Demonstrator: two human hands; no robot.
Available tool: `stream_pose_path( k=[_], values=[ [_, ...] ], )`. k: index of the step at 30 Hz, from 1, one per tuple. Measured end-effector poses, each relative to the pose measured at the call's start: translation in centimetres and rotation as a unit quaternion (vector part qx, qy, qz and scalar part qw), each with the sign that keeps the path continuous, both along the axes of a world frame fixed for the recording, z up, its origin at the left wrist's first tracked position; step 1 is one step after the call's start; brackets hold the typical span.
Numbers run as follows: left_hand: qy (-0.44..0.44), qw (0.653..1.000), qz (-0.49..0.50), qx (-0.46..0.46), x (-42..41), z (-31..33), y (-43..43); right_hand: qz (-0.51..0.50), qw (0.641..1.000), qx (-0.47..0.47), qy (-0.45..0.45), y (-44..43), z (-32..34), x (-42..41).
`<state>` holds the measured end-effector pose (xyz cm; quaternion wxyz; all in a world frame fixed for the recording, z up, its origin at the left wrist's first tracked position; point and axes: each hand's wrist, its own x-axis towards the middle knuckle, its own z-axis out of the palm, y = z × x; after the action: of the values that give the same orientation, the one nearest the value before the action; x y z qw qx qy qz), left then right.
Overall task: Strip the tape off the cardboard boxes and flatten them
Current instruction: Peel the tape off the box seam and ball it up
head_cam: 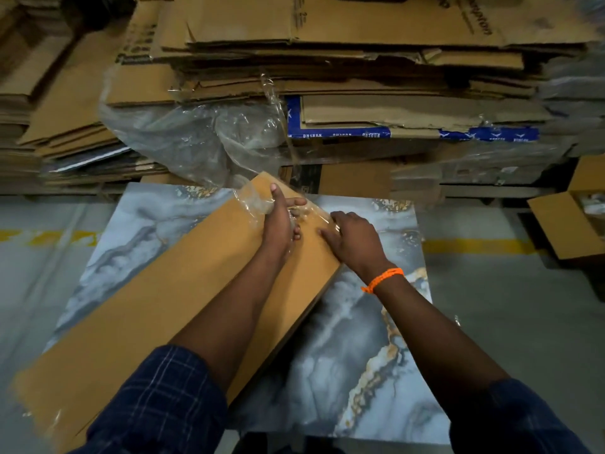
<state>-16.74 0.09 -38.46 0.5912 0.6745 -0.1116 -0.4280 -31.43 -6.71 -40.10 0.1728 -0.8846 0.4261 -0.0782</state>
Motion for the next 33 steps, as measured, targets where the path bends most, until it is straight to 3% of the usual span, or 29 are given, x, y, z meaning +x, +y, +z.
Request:
stream_pose_path(
  k=[3,5,8,11,14,20,26,28,30,31,33],
  values=[
    [-0.010,1.000,0.008,0.008,-0.7,0.1,0.4,0.017,0.997,-0.047,0.063,-1.0,-0.2,-0.1],
    [-0.026,1.000,0.001,0.012,-1.3,0.0,0.8,-0.004,1.000,-0.019,0.007,-1.5,-0.5,-1.0],
    [-0.042,0.999,-0.011,0.009,-2.0,-0.6,1.5,-0.089,0.980,0.166,-0.061,-1.5,0.1,-2.2],
    [-0.056,0.998,-0.028,0.012,-2.2,-1.0,2.0,-0.116,0.915,0.374,-0.096,-1.9,1.0,-4.0],
    [-0.086,0.995,-0.051,0.018,-2.5,-0.7,2.2,-0.118,0.898,0.383,-0.181,-2.5,1.5,-5.3],
    [-0.126,0.988,-0.077,0.056,-3.6,-1.9,2.9,-0.184,0.831,0.494,-0.179,-3.8,0.7,-6.1],
    [-0.151,0.979,-0.112,0.077,-4.8,-2.6,3.7,-0.126,0.869,0.472,-0.077,-3.7,1.4,-6.1],
    [-0.154,0.979,-0.113,0.064,-5.1,-2.6,3.8,-0.091,0.884,0.446,-0.106,-2.8,1.5,-7.2],
    [-0.157,0.974,-0.143,0.080,-5.4,-2.5,3.6,-0.064,0.875,0.447,-0.173,-1.6,0.6,-9.2],
    [-0.195,0.963,-0.167,0.080,-5.6,-2.6,3.3,-0.058,0.868,0.448,-0.207,-0.8,0.1,-10.2],
    [-0.362,0.913,-0.182,0.048,-5.9,-3.0,3.3,-0.086,0.854,0.435,-0.271,0.1,-0.7,-11.6]
  ],
)
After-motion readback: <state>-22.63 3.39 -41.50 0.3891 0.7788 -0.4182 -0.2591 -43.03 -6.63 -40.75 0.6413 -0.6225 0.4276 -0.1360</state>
